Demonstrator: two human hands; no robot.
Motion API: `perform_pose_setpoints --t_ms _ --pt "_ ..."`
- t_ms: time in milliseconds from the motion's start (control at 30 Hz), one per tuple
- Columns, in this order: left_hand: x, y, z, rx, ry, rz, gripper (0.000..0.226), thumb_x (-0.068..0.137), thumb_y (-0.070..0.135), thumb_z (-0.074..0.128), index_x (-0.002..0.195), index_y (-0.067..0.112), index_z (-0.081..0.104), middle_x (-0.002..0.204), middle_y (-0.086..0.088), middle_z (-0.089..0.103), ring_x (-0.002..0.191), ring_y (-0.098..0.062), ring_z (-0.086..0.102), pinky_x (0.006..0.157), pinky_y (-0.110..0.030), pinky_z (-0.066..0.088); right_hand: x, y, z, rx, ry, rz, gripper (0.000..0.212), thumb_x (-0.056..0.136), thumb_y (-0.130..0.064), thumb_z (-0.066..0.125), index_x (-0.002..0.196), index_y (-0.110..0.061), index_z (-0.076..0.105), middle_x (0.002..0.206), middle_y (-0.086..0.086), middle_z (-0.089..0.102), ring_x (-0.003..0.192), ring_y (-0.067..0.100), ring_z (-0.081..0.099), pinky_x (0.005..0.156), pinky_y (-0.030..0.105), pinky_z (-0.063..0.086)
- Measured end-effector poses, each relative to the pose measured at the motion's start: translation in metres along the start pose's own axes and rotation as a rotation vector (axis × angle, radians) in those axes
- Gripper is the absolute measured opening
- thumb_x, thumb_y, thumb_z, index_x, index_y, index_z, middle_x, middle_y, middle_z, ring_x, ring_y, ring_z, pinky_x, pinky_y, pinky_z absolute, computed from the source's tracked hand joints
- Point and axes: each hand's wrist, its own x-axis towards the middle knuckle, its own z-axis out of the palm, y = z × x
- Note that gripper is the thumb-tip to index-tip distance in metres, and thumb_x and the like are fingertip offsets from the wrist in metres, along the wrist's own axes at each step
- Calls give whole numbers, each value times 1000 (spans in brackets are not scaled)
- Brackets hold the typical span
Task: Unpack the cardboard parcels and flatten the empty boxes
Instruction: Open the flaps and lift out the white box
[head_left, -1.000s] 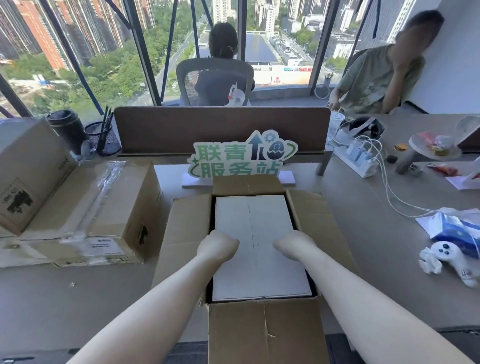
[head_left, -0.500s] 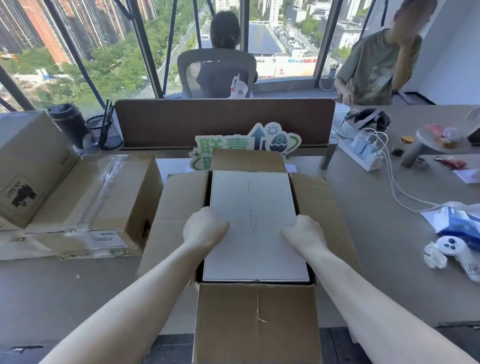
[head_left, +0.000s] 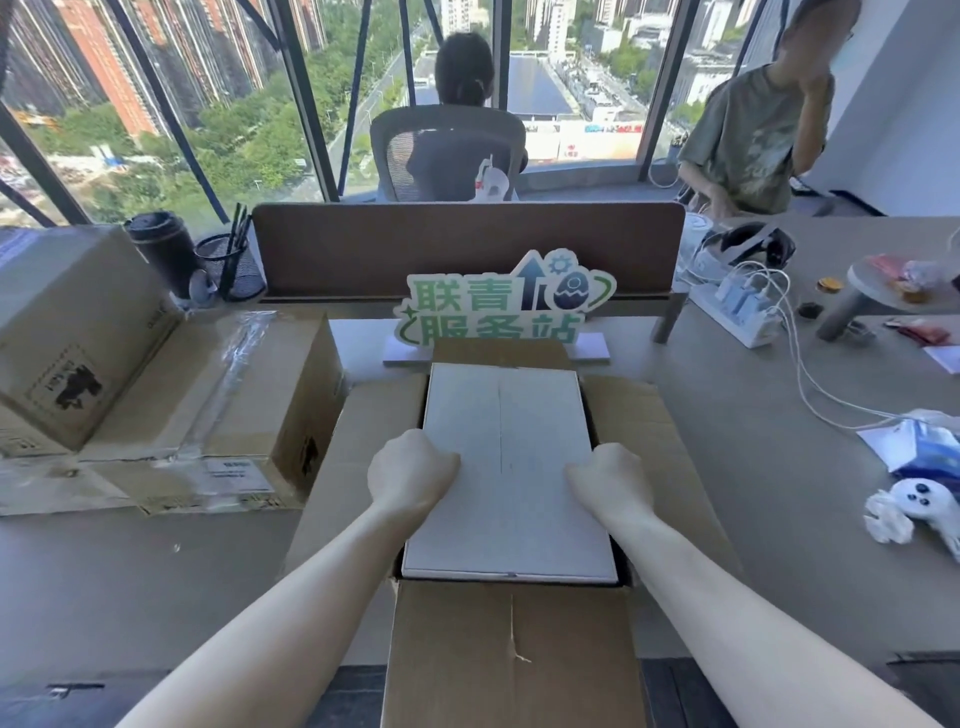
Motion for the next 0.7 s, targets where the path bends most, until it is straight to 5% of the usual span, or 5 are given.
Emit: perform_pose_setpoints --t_ms 300,500,700 --pt "-1 -9 -24 -61 92 87 30 81 45 62 89 17 66 86 -2 68 86 -29 64 63 -31 41 -13 -9 -13 33 210 -132 36 81 -28 61 53 -13 44 52 0 45 55 26 44 46 29 23" --pt "-16 14 -77 -180 171 208 28 80 41 68 80 13 70 74 -2 69 77 -27 64 63 -31 47 -28 -29 -57 90 352 -277 34 82 -37 67 66 -7 65 56 2 59 63 31 55 54 35 38" --pt "-30 89 -105 -281 251 331 28 84 38 71 102 17 74 88 1 70 87 -22 62 72 -30 42 -13 -29 -145 108 507 -369 29 83 -40 69 74 -13 73 70 2 71 71 28 64 62 36 50"
